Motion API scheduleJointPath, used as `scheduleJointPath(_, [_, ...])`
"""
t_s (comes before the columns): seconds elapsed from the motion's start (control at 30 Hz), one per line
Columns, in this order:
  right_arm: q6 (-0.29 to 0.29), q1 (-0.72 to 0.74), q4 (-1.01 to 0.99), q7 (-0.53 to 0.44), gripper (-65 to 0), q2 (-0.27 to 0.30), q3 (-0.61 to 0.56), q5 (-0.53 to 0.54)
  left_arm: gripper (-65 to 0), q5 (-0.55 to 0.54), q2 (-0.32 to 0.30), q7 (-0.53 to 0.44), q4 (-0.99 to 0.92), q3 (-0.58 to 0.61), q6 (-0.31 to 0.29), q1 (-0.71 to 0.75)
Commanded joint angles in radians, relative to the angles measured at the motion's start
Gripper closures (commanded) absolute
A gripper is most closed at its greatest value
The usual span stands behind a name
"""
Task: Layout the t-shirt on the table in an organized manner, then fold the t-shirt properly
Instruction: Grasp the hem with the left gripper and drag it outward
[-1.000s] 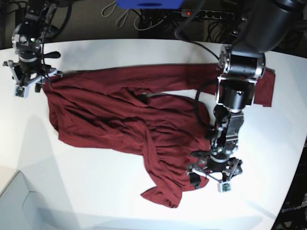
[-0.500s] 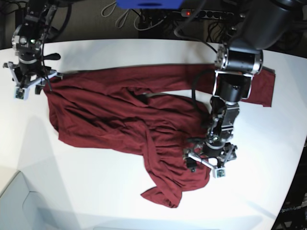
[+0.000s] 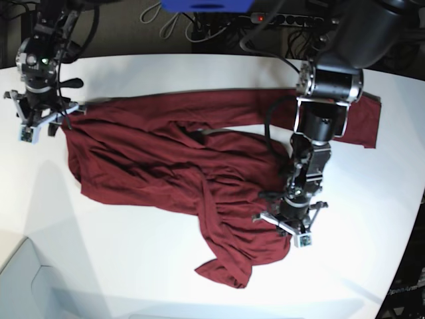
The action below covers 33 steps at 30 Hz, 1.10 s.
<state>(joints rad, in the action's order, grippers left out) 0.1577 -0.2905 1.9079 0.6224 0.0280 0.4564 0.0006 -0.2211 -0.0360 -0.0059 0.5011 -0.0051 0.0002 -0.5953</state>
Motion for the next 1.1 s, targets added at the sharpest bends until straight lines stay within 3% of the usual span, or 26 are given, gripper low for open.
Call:
scheduleJointPath(0.0, [-0.004, 0.004, 0.015, -0.025, -22.5, 0.01, 0.005, 0.0, -0.3, -0.001, 0.0, -0.032, 0.021, -0.002, -0.002, -0.036])
scheduleJointPath(0.17, [-0.004, 0.006, 0.015, -0.025, -22.5, 0.013, 0.002, 0.0, 0.0, -0.008, -0.008, -0.032, 0.035, -0.003, 0.002, -0.036])
scheduleJointPath(0.33, [-0.004, 0.006, 0.014, -0.025, -22.5, 0.013, 0.0, 0.0, -0.2, -0.123, -0.043, -0.016, 0.267, -0.063, 0.004, 0.059])
scheduleJointPath(0.7, [-0.004, 0.006, 0.014, -0.025, -22.5, 0.011, 0.0, 0.0, -0.2, -0.249, -0.15, 0.231, 0.795, -0.074, 0.007, 0.2])
scheduleJointPath(0.77, [-0.004, 0.006, 0.014, -0.025, -22.5, 0.011, 0.0, 0.0, -0.2, -0.277, -0.167, 0.266, 0.871, -0.088, 0.036, 0.22])
scheduleJointPath(0.87, [-0.004, 0.006, 0.014, -0.025, -22.5, 0.01, 0.0, 0.0, -0.2, -0.298, -0.167, 0.33, 0.954, -0.134, 0.091, 0.237])
scheduleJointPath(1.07, [-0.004, 0.001, 0.014, -0.025, -22.5, 0.01, 0.0, 0.0, -0.2, -0.297, -0.169, 0.373, 0.963, -0.18, 0.09, 0.239])
